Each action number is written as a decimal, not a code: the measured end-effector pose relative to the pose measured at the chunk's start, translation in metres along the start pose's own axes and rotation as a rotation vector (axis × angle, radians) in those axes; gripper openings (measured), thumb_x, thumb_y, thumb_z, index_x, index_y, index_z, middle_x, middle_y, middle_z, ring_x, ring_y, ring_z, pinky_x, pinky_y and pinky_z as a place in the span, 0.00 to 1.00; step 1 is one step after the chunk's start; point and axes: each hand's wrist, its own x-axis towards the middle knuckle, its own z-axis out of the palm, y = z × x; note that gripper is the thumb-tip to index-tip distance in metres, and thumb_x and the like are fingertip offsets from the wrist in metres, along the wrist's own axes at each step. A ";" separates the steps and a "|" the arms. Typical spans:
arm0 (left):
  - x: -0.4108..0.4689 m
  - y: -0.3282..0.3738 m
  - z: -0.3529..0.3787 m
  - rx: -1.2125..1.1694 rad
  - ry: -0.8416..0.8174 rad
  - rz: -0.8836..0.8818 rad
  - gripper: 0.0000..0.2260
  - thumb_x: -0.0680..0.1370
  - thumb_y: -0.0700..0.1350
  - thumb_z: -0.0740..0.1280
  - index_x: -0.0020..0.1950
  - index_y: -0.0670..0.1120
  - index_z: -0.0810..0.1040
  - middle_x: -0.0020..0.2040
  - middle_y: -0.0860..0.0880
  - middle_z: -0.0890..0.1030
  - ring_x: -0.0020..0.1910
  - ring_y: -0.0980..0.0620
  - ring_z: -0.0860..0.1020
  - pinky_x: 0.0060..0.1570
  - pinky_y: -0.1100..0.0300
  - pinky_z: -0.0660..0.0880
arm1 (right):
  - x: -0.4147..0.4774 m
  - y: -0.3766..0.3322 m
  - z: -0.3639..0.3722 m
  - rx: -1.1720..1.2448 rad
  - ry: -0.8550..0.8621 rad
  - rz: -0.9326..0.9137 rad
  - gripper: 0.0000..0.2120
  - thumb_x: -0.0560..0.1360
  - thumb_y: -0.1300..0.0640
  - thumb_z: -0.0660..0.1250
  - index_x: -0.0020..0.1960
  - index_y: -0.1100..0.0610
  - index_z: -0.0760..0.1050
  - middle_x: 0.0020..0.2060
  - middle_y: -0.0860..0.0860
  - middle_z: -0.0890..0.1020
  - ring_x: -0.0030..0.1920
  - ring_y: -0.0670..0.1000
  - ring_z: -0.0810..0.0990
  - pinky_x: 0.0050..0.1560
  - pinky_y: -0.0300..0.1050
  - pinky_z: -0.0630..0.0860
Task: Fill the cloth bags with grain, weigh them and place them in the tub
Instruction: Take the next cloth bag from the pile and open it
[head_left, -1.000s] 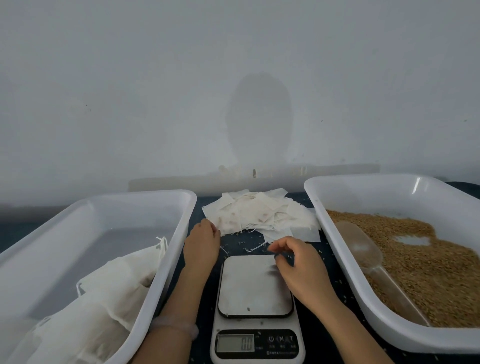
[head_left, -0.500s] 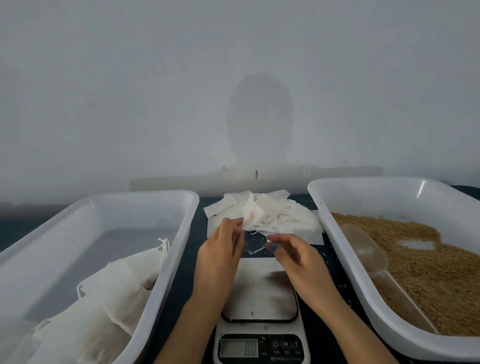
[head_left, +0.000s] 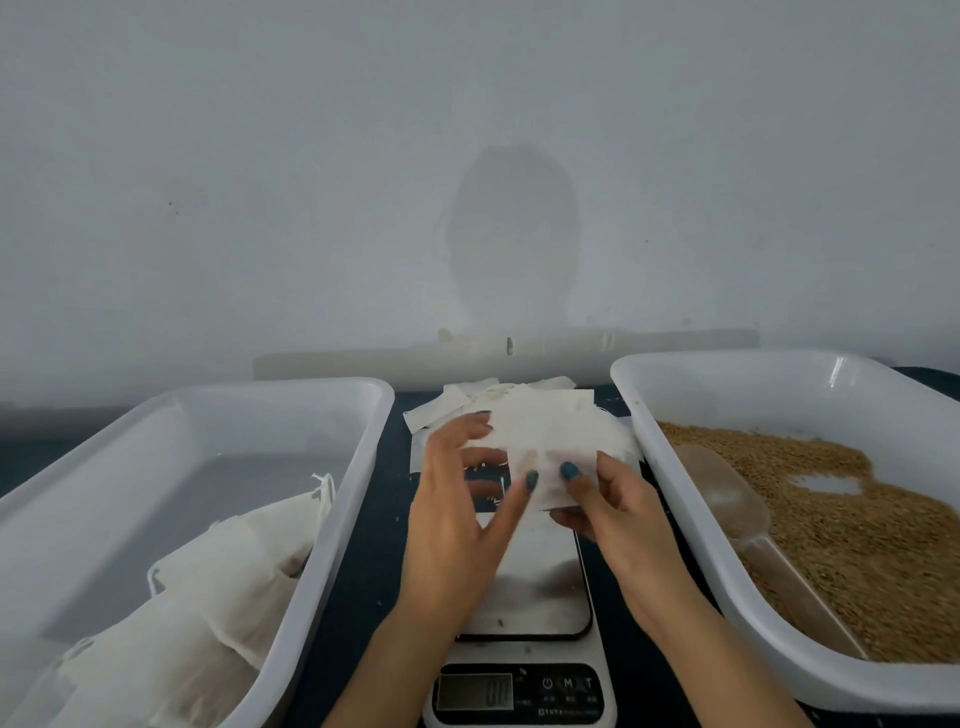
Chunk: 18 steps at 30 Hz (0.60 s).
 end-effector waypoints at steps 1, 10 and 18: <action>0.001 0.001 0.002 -0.165 0.002 -0.168 0.20 0.74 0.63 0.69 0.62 0.57 0.70 0.58 0.64 0.77 0.51 0.59 0.82 0.42 0.65 0.80 | 0.000 0.000 0.000 -0.036 -0.009 -0.004 0.09 0.80 0.56 0.64 0.58 0.54 0.80 0.48 0.46 0.86 0.47 0.46 0.84 0.42 0.37 0.80; 0.006 -0.008 0.001 -0.542 -0.078 -0.614 0.11 0.72 0.51 0.70 0.47 0.45 0.85 0.44 0.49 0.87 0.45 0.50 0.86 0.38 0.61 0.81 | -0.004 -0.001 0.005 -0.210 -0.061 -0.015 0.07 0.78 0.54 0.68 0.55 0.50 0.79 0.44 0.45 0.86 0.43 0.42 0.84 0.38 0.35 0.78; 0.007 -0.014 0.002 -0.506 0.111 -0.739 0.07 0.79 0.47 0.69 0.48 0.45 0.85 0.43 0.49 0.86 0.40 0.52 0.84 0.34 0.64 0.77 | -0.002 -0.003 0.002 0.027 -0.123 0.158 0.12 0.74 0.60 0.73 0.57 0.56 0.79 0.43 0.53 0.87 0.46 0.49 0.86 0.43 0.34 0.80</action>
